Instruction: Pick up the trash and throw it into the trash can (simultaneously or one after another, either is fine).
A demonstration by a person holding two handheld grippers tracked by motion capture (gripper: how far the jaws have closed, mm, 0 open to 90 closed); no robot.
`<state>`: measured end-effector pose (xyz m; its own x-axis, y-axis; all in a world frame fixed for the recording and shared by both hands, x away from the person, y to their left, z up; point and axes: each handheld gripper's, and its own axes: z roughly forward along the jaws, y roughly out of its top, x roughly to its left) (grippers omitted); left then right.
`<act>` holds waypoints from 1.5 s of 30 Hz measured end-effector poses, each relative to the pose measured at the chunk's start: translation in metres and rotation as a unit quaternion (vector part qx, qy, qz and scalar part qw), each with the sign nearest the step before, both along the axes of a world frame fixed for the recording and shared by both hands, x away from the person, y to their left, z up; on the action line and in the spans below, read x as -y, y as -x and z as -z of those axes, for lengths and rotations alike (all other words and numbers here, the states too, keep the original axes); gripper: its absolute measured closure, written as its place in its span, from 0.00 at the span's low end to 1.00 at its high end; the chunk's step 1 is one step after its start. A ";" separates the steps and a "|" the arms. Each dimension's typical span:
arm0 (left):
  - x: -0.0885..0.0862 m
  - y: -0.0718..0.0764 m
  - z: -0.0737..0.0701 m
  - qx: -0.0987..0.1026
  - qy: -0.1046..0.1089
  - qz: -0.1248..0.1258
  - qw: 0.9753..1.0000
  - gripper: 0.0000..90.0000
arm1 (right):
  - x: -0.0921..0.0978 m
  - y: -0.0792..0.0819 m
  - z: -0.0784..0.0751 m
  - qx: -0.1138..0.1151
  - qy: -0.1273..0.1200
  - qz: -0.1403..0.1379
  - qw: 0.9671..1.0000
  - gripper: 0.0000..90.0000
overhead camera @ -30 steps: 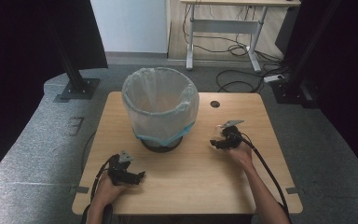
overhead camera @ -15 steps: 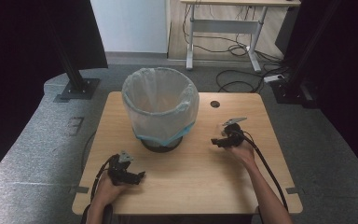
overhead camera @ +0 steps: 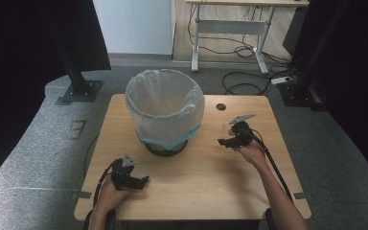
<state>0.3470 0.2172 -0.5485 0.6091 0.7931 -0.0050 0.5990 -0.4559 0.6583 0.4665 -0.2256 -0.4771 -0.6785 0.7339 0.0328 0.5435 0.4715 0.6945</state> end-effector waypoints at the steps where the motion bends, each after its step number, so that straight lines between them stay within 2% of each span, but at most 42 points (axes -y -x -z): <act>1: 0.000 0.000 0.000 0.000 0.000 0.000 1.000 0.00 | -0.001 0.001 -0.003 0.001 0.001 -0.001 1.000 0.35; 17: 0.000 0.000 0.000 0.000 0.000 0.000 1.000 0.00 | -0.005 0.005 -0.041 0.012 0.006 -0.016 1.000 0.34; 20: 0.000 0.000 0.000 0.000 0.000 0.000 1.000 0.00 | -0.006 0.005 -0.047 0.013 -0.003 -0.017 1.000 0.34; 25: 0.000 0.000 0.000 0.000 0.000 0.000 1.000 0.00 | -0.007 0.004 -0.057 0.017 -0.003 -0.021 1.000 0.34; 31: 0.000 0.000 0.000 0.001 -0.001 0.000 1.000 0.00 | -0.009 0.003 -0.070 0.016 -0.004 -0.024 1.000 0.34; 34: 0.000 0.000 0.000 0.001 0.000 0.000 1.000 0.00 | -0.009 0.002 -0.077 0.015 -0.014 -0.026 0.999 0.34; 40: 0.000 0.000 0.000 0.001 0.000 0.000 1.000 0.00 | -0.010 0.001 -0.089 0.013 -0.017 -0.029 0.999 0.34; 45: 0.000 0.000 0.000 0.001 0.001 -0.001 1.000 0.00 | -0.011 0.000 -0.097 0.013 -0.009 -0.030 0.999 0.34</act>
